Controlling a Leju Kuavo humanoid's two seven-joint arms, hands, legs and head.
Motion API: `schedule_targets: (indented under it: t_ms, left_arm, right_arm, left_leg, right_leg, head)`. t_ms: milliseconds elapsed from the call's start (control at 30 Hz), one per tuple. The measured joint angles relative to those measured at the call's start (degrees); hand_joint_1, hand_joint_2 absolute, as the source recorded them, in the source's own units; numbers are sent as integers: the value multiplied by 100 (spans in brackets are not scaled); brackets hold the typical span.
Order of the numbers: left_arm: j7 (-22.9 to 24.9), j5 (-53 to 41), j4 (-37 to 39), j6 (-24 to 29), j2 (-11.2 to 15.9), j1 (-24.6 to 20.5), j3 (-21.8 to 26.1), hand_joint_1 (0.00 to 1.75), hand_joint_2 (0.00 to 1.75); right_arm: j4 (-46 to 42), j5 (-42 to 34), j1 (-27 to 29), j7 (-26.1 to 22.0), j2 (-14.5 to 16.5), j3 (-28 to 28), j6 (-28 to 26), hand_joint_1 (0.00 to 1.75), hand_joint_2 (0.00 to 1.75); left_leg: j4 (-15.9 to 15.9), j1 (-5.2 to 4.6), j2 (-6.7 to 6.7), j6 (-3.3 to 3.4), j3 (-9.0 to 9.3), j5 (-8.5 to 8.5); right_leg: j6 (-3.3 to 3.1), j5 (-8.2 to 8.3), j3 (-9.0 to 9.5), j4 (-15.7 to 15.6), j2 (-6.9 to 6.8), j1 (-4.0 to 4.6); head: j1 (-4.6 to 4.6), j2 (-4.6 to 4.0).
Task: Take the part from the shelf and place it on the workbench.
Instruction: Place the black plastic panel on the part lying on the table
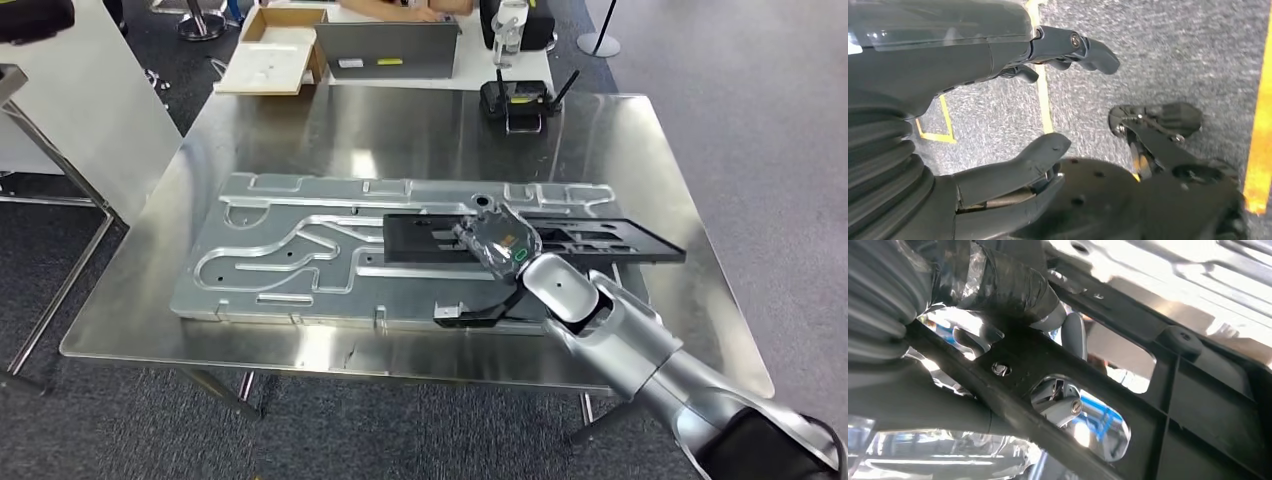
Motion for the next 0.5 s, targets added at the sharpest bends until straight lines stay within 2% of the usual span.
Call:
schedule_targets:
  t_ms: [33,167,300,367,500]
  left_arm:
    - [-6,17,0,-11,0,-2,1,0,175]
    - [-31,113,0,-79,0,-3,9,0,175]
    - [-20,176,0,-121,0,3,48,0,175]
    - [16,182,0,-144,-1,3,56,0,175]
    - [206,206,0,-172,-2,5,61,0,0]
  right_arm:
    - [75,-43,30,-27,2,-56,-37,175,175]
    - [446,-225,217,-163,11,-278,-256,175,175]
    - [866,-352,408,-216,55,-439,-425,0,0]
    - [1071,-398,477,-246,96,-518,-517,0,0]
    - [1445,-477,544,-330,220,-659,-621,0,0]
  left_leg:
    - [-31,2,6,10,30,-36]
    - [-70,6,11,-12,60,-55]
    - [-91,6,10,-18,68,-58]
    - [-95,6,11,-23,71,-60]
    - [-98,6,15,-36,92,-61]
  right_leg:
    - [11,-12,6,3,9,1]
    - [-23,-50,15,11,16,7]
    - [-34,-58,18,12,15,8]
    - [-36,-60,26,12,15,8]
    - [-37,-60,50,13,16,3]
  head:
    - [0,0]
    - [-1,-1]
    - [-2,0]
    - [-2,0]
    - [-1,0]
